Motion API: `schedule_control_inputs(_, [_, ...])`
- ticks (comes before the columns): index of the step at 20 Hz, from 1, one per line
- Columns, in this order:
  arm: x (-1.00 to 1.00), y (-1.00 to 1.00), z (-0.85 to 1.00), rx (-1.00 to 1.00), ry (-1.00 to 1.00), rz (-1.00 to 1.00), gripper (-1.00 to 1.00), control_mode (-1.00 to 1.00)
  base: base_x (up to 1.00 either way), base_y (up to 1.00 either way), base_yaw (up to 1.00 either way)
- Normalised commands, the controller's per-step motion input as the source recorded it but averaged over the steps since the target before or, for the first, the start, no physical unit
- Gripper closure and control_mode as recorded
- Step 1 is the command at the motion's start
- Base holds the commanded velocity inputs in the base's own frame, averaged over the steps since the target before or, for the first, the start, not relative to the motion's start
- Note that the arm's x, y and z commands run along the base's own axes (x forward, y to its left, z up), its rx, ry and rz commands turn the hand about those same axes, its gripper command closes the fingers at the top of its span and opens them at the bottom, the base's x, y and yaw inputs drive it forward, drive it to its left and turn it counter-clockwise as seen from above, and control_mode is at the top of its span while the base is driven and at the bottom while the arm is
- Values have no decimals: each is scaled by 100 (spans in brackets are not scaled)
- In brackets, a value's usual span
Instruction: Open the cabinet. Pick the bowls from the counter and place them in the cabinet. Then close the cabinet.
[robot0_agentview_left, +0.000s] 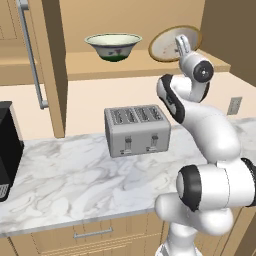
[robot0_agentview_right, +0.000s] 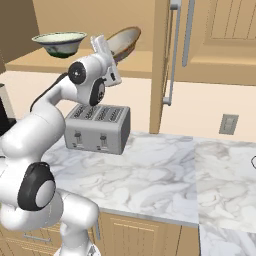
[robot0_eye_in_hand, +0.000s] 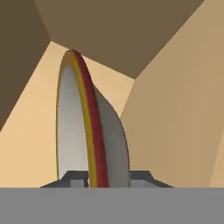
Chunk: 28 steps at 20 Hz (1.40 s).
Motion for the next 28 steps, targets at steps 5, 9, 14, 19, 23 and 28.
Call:
schedule_control_inputs(5, [8, 0, 28, 0, 0, 0, -100, -100, 0, 0, 0])
schedule_control_inputs(9, [0, 1, 42, 0, -3, 0, -100, -100, 0, 0, 0])
schedule_control_inputs(14, [-34, -11, 47, 0, 0, -3, -100, -100, 0, 0, 0])
schedule_control_inputs(19, [-65, -12, 12, 0, 10, -4, -100, -100, 0, 0, 0])
schedule_control_inputs(23, [-61, -6, 4, 0, 0, 0, -100, -100, 0, 0, 0])
schedule_control_inputs(28, [-86, -5, 0, 0, -16, -8, -100, -100, 0, 0, 0])
